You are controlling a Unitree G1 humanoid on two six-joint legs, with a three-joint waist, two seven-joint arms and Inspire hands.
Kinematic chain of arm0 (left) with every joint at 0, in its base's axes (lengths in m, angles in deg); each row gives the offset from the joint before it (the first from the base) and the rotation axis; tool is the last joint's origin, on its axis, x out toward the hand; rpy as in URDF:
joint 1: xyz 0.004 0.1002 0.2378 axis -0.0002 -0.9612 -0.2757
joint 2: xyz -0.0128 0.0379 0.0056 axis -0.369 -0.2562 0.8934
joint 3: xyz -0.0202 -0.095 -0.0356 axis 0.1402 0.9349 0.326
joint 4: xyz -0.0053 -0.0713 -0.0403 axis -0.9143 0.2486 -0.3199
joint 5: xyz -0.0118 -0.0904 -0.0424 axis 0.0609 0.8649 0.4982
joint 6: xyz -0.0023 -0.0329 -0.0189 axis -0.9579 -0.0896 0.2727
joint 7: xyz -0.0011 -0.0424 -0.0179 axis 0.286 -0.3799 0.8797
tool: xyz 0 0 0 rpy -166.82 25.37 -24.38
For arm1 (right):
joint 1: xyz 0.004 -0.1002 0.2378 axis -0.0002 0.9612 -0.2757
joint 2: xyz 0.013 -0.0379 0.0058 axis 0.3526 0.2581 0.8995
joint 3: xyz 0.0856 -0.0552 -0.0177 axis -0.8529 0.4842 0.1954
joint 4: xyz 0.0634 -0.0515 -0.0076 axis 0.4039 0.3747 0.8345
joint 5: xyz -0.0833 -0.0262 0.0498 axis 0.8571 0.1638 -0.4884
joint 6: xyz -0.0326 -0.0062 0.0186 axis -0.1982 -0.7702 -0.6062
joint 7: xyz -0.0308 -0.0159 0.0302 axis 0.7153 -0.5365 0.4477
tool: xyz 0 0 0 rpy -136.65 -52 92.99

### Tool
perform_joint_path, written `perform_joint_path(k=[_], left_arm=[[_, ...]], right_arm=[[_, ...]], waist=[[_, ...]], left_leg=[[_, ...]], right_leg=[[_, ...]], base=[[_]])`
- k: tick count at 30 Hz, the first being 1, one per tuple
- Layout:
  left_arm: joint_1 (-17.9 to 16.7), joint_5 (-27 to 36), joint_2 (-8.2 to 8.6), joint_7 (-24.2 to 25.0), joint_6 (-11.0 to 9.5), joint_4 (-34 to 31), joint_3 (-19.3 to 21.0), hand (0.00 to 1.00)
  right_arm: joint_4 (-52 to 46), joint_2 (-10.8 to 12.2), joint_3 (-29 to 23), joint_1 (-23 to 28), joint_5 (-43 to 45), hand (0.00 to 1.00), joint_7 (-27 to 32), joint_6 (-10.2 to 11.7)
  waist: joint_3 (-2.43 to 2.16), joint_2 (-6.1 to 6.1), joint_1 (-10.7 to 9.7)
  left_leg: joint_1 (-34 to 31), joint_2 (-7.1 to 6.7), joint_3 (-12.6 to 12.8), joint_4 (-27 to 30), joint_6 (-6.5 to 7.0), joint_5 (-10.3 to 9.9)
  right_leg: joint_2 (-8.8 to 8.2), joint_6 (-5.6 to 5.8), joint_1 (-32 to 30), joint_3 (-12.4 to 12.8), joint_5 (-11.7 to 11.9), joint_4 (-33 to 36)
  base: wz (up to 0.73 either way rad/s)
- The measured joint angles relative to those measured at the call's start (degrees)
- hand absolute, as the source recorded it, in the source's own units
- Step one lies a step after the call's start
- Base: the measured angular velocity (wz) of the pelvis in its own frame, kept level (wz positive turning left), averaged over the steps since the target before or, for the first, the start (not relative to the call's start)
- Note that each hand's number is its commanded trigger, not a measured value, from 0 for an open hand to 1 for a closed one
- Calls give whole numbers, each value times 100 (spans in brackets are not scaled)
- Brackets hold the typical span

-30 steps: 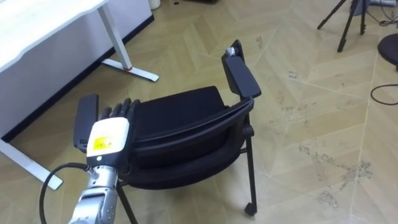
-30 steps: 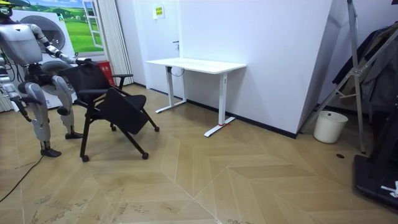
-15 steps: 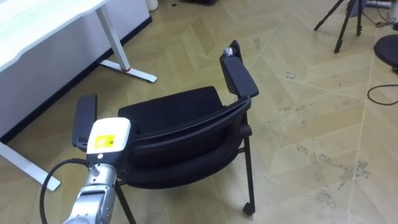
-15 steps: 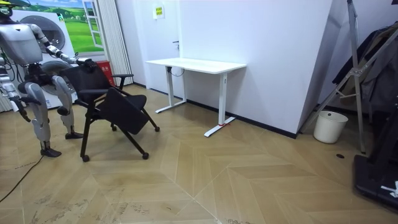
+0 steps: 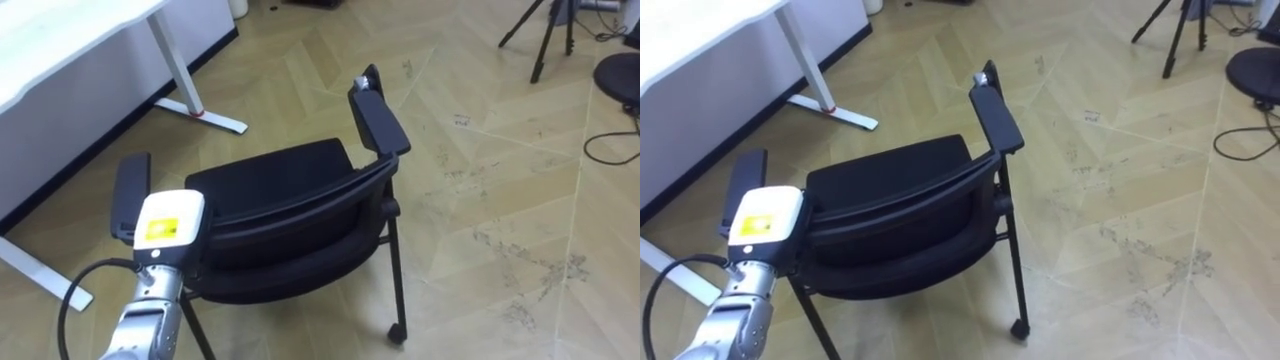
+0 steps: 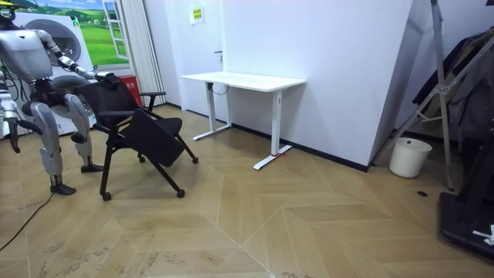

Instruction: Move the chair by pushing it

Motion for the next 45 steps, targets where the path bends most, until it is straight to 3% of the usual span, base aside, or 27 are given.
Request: perform_joint_path(k=[5, 8, 11, 15, 17, 21, 31, 33, 37, 45], left_arm=[[69, 61, -84, 114, 73, -60, -55, 100], [128, 62, -101, 140, 109, -132, -98, 100], [132, -16, -136, 263, 121, -325, -98, 100], [116, -91, -206, 449, 132, -546, -109, 100], [117, -93, -259, 509, 132, -641, -115, 100], [120, -138, -291, 597, 142, -753, -127, 100], [235, -138, -321, 736, 104, -745, -162, 100], [258, -138, -345, 735, 82, -745, -175, 100], [319, -138, -389, 728, 33, -746, -220, 100], [536, -141, -467, 723, -75, -620, -357, 100]], right_arm=[[-1302, -212, 186, -281, 1246, 0, 489, -2], [-2254, -232, 303, -286, 1900, 0, 814, 6], [-2968, -237, 424, -280, 2520, 0, 1045, -5], [-3517, -247, 674, -281, 3361, 0, 1107, -10], [-3802, -268, 783, -281, 3572, 0, 1099, -11], [-4392, -470, 988, -294, 4204, 0, 1101, 5], [-5199, -709, 1370, -307, 4516, 0, 850, 52], [-5270, -861, 1468, -404, 4735, 0, 760, 113], [-5269, -911, 1605, -559, 4930, 0, 651, 124], [-5237, -1019, 2111, -562, 5281, 0, -156, 194]], waist=[[22, -63, 66], [37, -122, 215], [32, -176, 330], [-11, -260, 418], [-8, -285, 448], [-14, -338, 496], [20, -391, 569], [28, -403, 587], [52, -447, 639], [74, -541, 786]], left_leg=[[19, 4, 91, 1, 2, 1], [-6, 5, 114, 0, 2, 1], [-73, 9, 153, 0, 2, 1], [-84, 13, 151, -2, 1, 1], [-83, 13, 151, -15, 1, 1], [-85, 12, 144, -28, 1, 0], [-65, 13, 144, -34, 1, 0], [-69, 13, 145, -34, 1, 0], [-79, 14, 141, -34, 1, 0], [-78, 14, 114, -34, 1, 0]], right_leg=[[1, 0, -49, 79, 0, 72], [10, 1, -132, 140, 0, 83], [13, -1, -211, 171, 2, 92], [13, -6, -191, 141, 17, 101], [13, -7, -194, 141, 18, 100], [13, -7, -169, 141, 18, 91], [14, -9, -138, 128, 22, 97], [14, -9, -147, 130, 21, 96], [14, -9, -185, 130, 21, 97], [17, -10, -153, 129, 22, 100]], base=[[-9], [-10], [-5], [2], [0], [0], [0], [0], [0], [0]])
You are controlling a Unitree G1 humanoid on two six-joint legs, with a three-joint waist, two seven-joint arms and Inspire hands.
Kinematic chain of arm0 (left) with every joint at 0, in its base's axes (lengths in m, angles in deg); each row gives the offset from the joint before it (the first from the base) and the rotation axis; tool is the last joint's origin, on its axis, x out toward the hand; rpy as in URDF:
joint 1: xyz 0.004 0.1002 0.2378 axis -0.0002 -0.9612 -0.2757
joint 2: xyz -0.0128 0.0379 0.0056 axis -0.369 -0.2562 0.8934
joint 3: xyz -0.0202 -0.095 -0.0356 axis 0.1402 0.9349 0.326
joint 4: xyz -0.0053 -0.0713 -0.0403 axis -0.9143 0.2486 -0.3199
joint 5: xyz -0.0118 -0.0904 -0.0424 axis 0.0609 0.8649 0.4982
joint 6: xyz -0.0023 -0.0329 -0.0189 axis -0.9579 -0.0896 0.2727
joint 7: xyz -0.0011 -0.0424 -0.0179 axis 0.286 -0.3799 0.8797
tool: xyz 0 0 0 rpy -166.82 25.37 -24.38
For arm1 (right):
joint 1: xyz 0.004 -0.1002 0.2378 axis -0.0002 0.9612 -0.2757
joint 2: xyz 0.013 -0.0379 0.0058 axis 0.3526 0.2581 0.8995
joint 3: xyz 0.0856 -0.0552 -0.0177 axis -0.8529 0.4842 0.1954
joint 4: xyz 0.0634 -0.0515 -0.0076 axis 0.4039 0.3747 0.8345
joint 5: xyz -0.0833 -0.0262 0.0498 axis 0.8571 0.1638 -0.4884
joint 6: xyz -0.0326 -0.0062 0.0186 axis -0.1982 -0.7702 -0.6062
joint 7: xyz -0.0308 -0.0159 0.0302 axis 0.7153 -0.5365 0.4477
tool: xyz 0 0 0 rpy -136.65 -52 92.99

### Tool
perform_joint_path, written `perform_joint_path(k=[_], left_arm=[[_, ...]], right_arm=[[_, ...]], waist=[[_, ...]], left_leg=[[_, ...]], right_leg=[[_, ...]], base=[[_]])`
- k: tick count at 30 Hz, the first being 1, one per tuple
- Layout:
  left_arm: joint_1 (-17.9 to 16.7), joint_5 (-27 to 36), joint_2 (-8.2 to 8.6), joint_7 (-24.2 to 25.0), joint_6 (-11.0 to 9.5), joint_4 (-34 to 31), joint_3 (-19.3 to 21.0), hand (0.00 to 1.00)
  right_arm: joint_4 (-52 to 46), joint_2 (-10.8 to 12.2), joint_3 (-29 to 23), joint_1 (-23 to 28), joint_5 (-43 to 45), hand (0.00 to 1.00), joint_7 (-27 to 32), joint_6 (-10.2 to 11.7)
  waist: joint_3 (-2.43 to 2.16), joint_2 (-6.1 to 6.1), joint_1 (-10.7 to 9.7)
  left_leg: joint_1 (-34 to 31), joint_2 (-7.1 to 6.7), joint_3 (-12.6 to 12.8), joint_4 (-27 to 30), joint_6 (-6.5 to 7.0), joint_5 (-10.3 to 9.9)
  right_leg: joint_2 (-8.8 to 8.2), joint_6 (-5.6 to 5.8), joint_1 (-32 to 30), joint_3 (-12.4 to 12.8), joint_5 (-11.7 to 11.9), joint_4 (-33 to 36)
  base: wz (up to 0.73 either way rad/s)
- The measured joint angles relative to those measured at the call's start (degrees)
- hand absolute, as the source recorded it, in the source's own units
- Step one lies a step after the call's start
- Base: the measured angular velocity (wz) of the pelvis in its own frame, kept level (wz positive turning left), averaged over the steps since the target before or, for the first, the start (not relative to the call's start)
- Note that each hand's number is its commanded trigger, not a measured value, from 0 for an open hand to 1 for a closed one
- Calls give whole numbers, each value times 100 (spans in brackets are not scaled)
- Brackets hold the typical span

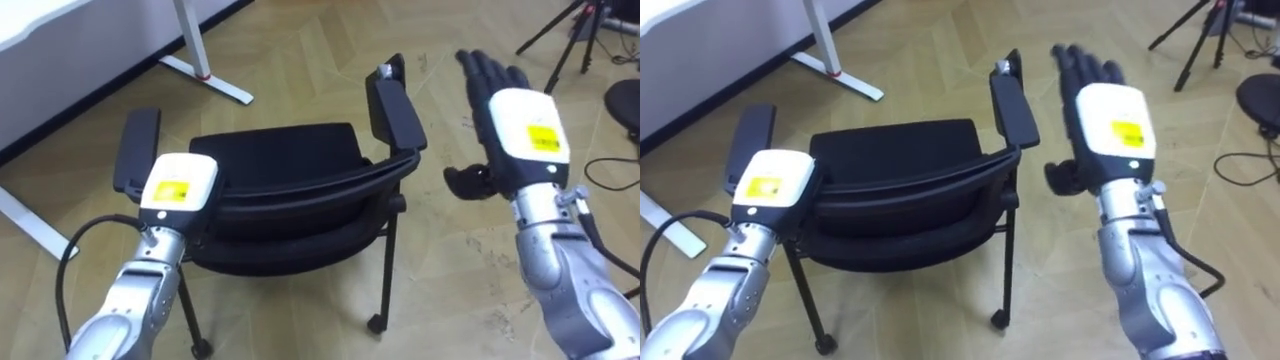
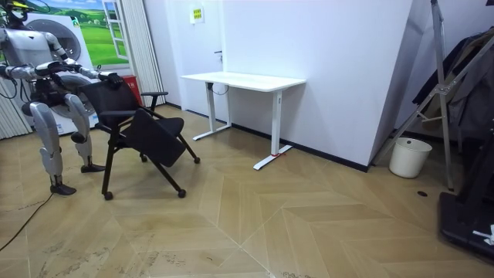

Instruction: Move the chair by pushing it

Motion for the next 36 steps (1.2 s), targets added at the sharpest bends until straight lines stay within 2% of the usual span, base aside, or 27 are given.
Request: perform_joint_path(k=[6, 20, 22, 28, 36], left_arm=[[53, 0, -46, 0, -57, 27, -21, 100], [178, 2, -42, 67, -108, 102, -133, 100], [296, 3, -14, 72, -144, 212, -198, 100], [389, 2, -12, 78, -175, 284, -249, 100], [501, 2, 18, 75, -173, 268, -425, 100]], right_arm=[[53, -51, 252, 0, 510, 0, -370, 239], [51, -59, 896, 0, 523, 0, -787, 233], [51, -59, 898, -1, 524, 0, -813, 248], [52, -65, 1062, -156, 524, 0, -970, 303], [55, -63, 1105, -322, 527, 0, -1054, 206]], waist=[[-8, -36, 14], [-12, -28, 87], [-12, -28, 148], [-8, -34, 162], [-3, -45, 308]], left_leg=[[-19, 4, -10, 6, 0, 0], [-32, 7, -94, 16, 0, 0], [-34, 7, -108, 16, 0, 0], [-82, 6, -179, 29, 0, 0], [-125, 2, -234, 34, 0, 0]], right_leg=[[3, -3, -11, -7, 4, -4], [3, -4, 47, -89, 5, -21], [2, -4, 52, -105, 5, -21], [2, -4, 42, -156, 5, -23], [2, -3, 36, -202, 3, -46]], base=[[0], [2], [6], [5], [3]])
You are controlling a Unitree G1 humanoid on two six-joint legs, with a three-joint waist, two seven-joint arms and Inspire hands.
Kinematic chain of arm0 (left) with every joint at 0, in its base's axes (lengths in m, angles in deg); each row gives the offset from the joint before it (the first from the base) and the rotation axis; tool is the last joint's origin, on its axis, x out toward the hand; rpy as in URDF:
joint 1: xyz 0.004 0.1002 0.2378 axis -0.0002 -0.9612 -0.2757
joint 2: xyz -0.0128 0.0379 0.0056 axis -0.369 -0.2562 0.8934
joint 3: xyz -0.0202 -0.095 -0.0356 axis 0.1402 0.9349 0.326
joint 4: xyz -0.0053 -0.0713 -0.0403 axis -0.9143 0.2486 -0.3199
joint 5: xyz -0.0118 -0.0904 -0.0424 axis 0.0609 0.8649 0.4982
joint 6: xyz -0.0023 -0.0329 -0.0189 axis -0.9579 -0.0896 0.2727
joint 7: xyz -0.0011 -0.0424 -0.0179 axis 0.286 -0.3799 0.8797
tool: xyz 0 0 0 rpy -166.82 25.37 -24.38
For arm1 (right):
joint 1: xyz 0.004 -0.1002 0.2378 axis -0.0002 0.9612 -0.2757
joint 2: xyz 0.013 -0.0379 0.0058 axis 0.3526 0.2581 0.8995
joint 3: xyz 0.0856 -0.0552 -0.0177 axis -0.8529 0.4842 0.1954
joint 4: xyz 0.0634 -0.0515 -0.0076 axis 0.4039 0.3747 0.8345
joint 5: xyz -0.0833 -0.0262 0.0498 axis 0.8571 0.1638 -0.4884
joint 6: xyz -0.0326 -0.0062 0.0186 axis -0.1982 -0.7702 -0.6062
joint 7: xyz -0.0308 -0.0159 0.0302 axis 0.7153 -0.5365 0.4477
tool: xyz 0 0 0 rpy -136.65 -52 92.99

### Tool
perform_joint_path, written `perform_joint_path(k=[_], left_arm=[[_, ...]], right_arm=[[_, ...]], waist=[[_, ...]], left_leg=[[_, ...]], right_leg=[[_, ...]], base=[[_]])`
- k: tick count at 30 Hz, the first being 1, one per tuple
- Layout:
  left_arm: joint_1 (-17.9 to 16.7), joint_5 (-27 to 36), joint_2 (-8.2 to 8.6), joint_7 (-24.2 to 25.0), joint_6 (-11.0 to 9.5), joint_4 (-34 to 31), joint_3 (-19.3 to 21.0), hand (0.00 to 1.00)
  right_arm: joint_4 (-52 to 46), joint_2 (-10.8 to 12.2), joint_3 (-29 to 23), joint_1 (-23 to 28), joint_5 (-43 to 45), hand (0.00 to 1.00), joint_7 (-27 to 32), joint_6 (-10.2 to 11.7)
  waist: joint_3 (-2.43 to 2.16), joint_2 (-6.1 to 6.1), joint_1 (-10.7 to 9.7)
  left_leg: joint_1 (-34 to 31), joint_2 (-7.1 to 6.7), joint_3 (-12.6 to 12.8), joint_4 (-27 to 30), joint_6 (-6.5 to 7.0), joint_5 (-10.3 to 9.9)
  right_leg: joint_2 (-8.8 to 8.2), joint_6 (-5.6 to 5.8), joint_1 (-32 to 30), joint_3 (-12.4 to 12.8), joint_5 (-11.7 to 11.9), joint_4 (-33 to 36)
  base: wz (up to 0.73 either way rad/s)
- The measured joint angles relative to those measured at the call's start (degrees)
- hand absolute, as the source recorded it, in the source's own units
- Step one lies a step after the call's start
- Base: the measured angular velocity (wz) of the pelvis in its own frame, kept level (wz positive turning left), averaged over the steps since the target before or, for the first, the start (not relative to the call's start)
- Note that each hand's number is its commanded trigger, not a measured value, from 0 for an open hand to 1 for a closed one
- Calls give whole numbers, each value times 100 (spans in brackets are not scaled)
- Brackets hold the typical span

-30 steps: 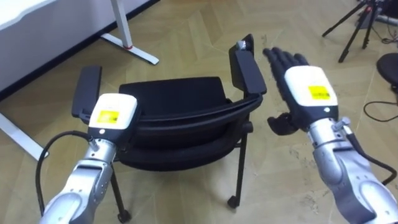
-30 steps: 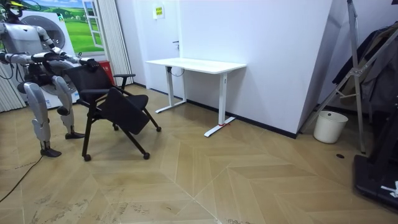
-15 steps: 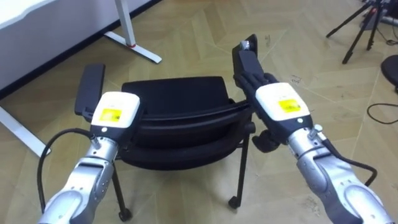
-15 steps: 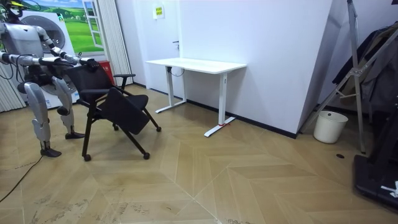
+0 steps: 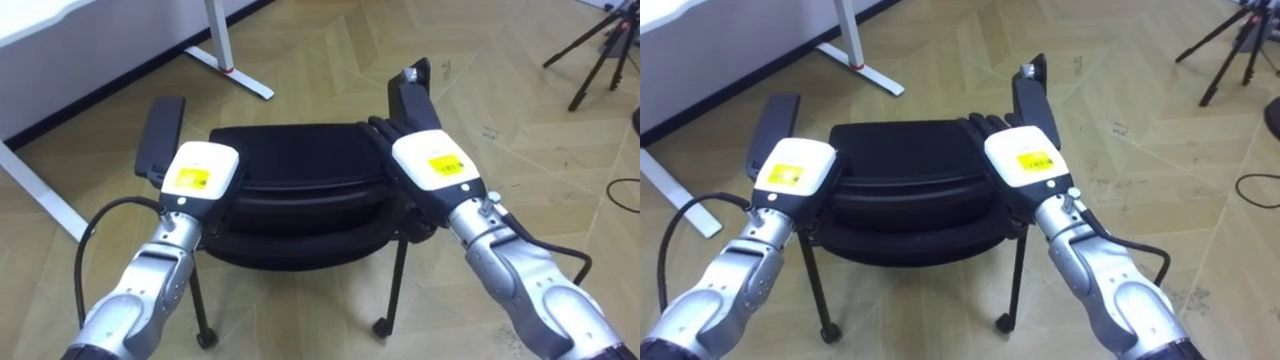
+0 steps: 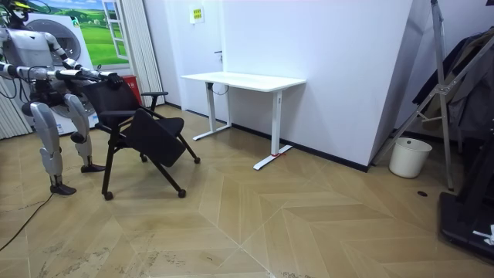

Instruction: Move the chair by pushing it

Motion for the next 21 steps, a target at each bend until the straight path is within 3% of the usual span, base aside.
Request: perform_joint_path(k=[13, 21], left_arm=[[46, -8, 76, -4, -3, -3, -46, 100], [99, -129, 168, -80, -11, 97, -103, 100]], right_arm=[[253, 7, 9, -163, 196, 0, 1, -36], [938, 75, 229, -269, 240, 0, 54, -108]], waist=[[3, -9, 32], [16, -21, 88]], left_leg=[[-33, -3, -108, 0, 0, 0], [-16, -5, -139, 4, 0, 0]], right_leg=[[-1, 0, 10, -52, 0, -7], [-2, 2, 73, -105, -1, -26]], base=[[2], [3]])
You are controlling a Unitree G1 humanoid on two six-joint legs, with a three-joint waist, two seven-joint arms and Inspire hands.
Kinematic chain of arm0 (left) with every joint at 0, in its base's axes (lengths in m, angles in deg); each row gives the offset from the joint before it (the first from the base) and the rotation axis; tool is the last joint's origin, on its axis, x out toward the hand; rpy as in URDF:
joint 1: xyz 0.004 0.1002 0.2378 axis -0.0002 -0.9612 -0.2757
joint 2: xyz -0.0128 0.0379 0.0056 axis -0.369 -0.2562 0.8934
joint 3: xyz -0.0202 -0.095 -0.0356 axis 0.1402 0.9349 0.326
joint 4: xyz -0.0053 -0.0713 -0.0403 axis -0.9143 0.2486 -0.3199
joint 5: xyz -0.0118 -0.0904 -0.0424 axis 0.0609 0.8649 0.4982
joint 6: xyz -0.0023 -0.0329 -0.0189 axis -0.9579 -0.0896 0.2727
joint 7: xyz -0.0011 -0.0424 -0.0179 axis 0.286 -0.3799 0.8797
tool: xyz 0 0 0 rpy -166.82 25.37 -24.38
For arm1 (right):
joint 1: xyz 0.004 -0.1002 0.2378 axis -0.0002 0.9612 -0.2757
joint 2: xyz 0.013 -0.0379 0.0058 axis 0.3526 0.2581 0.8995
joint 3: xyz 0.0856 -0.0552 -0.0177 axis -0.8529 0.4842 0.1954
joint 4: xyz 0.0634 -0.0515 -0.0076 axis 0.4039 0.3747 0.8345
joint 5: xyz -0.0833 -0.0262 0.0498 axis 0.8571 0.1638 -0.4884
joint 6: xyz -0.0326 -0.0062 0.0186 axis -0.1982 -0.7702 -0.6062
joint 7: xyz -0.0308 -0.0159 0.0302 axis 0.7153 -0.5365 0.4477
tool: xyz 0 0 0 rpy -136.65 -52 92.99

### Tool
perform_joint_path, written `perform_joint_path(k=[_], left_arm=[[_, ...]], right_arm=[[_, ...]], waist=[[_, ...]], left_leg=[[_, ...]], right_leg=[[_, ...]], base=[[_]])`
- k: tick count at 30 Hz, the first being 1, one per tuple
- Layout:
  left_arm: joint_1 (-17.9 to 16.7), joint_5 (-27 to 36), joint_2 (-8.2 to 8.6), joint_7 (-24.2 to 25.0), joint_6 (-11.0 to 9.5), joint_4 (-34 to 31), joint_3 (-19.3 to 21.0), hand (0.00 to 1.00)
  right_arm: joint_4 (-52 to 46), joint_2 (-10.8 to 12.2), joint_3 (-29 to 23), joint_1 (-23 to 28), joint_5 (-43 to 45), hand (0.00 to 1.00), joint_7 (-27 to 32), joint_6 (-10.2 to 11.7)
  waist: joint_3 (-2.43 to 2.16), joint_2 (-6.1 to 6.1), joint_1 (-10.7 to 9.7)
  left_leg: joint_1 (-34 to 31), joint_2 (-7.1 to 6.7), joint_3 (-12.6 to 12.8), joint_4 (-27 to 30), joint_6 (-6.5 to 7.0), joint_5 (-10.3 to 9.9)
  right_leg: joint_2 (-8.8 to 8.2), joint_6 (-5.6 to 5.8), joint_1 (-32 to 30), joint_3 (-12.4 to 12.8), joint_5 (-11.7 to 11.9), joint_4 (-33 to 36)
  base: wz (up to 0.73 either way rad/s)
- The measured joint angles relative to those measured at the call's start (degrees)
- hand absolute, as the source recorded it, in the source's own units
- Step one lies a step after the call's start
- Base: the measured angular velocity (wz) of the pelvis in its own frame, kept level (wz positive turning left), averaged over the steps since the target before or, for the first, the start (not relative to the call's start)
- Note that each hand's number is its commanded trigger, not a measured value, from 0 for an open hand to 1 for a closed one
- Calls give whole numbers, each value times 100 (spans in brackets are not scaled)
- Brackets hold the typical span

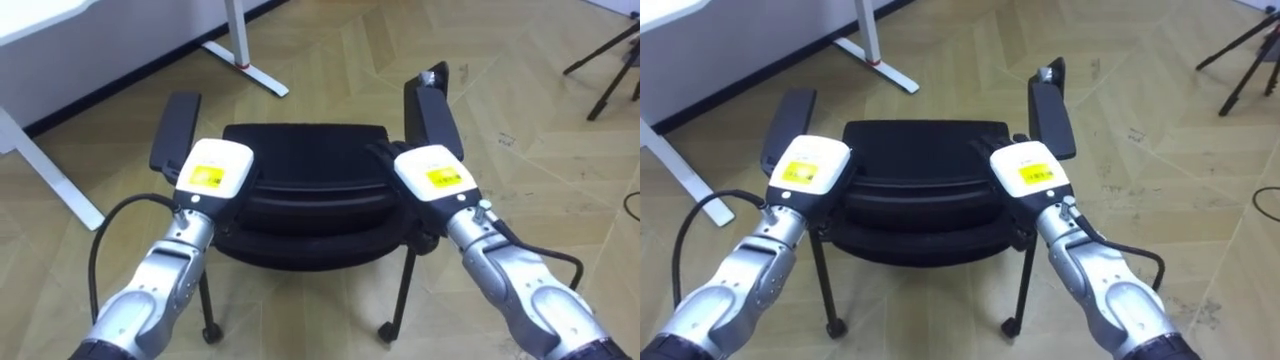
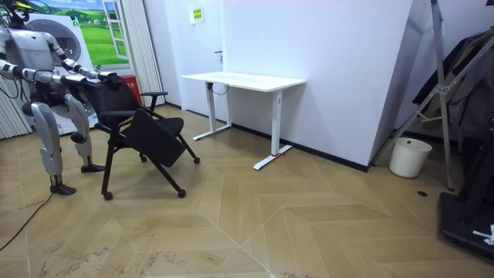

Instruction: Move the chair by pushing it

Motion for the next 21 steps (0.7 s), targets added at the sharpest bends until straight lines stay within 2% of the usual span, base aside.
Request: perform_joint_path(k=[5, 10, 16, 19, 20, 21], left_arm=[[69, -1, -3, -35, -28, 89, -92, 100], [84, -5, -8, -35, -38, 90, -121, 100], [84, -5, -12, 19, -53, 91, -121, 100], [85, -5, -5, 88, -54, 91, -122, 100], [84, -5, -3, 129, -54, 93, -122, 100], [84, -5, -2, 145, -54, 93, -122, 100]], right_arm=[[173, 35, 7, -4, 3, 0, 125, -9], [250, 45, 9, 0, 200, 0, 267, -10], [413, 110, 19, 8, 237, 0, 464, -9], [517, 110, 91, 3, 236, 0, 580, -26], [555, 110, 132, -1, 236, 76, 626, -52], [589, 110, 154, -5, 236, 100, 670, -60]], waist=[[28, -44, -4], [22, -62, 0], [-1, -78, -26], [-34, -76, -26], [-54, -77, -26], [-62, -80, -26]], left_leg=[[39, -15, -104, 11, 0, 0], [33, -25, -144, 20, -1, 0], [37, -27, -198, 31, -1, 0], [37, -27, -198, 32, -1, 0], [39, -27, -199, 32, -1, 0], [41, -27, -200, 32, -1, 0]], right_leg=[[-2, 6, 141, -100, -6, -96], [-3, 6, 188, -126, -8, -157], [-3, 6, 219, -188, -7, -157], [-3, 5, 223, -188, -6, -155], [-3, 4, 226, -189, -6, -154], [-3, 4, 225, -189, -6, -153]], base=[[11], [5], [4], [0], [0], [0]])
